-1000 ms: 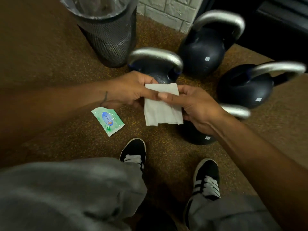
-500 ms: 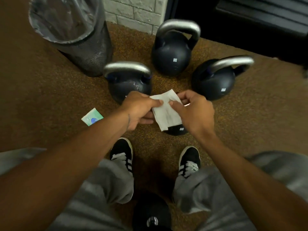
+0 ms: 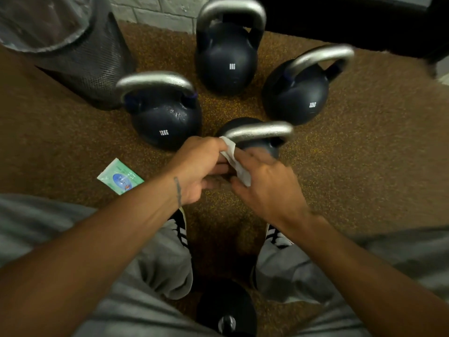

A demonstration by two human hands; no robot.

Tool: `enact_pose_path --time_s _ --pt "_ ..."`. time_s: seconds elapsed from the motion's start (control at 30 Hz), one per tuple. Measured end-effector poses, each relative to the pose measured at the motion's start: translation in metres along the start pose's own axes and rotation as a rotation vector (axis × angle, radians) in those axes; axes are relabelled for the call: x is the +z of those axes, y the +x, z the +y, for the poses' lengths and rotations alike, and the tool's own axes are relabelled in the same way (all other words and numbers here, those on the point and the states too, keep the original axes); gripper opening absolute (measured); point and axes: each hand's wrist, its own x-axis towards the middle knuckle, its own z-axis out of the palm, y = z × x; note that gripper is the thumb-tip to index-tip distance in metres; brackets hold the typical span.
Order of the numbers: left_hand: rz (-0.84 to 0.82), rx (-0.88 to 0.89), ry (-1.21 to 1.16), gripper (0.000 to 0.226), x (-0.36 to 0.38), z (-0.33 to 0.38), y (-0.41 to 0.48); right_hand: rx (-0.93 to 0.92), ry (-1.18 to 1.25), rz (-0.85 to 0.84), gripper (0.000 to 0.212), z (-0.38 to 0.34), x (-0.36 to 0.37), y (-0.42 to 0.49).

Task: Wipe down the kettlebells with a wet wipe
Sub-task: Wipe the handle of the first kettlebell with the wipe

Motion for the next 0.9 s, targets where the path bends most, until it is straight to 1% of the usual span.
enact_pose_path --time_s 0.13,0.27,0.3,0.37,0.43,0.5,0.53,0.57,0.6,0.67,0.73,0.8,0.87,0.9 --pt "-0.056 0.027 0.051 0.018 0.001 0.000 0.009 -0.041 0.005 0.083 0.049 0.015 0.008 -0.004" --pt "-0.042 0.031 0.000 0.019 0.017 0.004 0.015 -0.024 0.027 0.156 0.050 0.027 0.003 -0.008" --pt "-0.047 0.023 -0.008 0.021 0.022 0.006 0.015 -0.032 0.004 0.181 0.048 0.030 0.002 -0.010" --pt "-0.056 0.020 0.012 0.028 0.028 0.006 0.016 -0.079 -0.036 0.233 0.036 0.037 0.004 -0.012" --pt "-0.058 0.019 0.062 0.033 0.032 0.003 0.017 -0.100 -0.023 0.248 0.026 0.046 0.008 -0.013" --pt "-0.057 0.036 0.135 0.027 0.034 0.002 0.018 -0.026 0.074 0.213 0.023 0.055 0.009 -0.012" --pt "-0.062 0.075 0.209 0.022 0.035 0.001 0.018 0.053 0.144 0.203 0.021 0.059 0.006 -0.012" --pt "-0.066 0.160 0.342 0.019 0.035 0.001 0.018 0.159 0.216 0.202 0.020 0.065 0.003 -0.010" --pt "-0.062 0.288 0.530 0.019 0.036 0.001 0.018 0.291 0.292 0.206 0.019 0.073 -0.001 -0.009" --pt "-0.007 0.595 0.965 0.026 0.038 -0.002 0.017 0.567 0.489 0.248 0.013 0.089 -0.011 -0.008" --pt "0.063 0.833 1.367 0.040 0.041 -0.006 0.018 0.754 0.653 0.329 0.009 0.108 -0.018 -0.007" --pt "0.089 0.950 1.638 0.057 0.043 -0.012 0.024 0.866 0.741 0.430 0.009 0.125 -0.018 -0.007" --pt "0.095 0.999 1.765 0.067 0.043 -0.016 0.032 0.937 0.769 0.490 0.012 0.142 -0.014 -0.001" --pt "0.084 1.004 1.805 0.070 0.045 -0.016 0.036 0.967 0.748 0.485 0.018 0.149 -0.011 0.002"
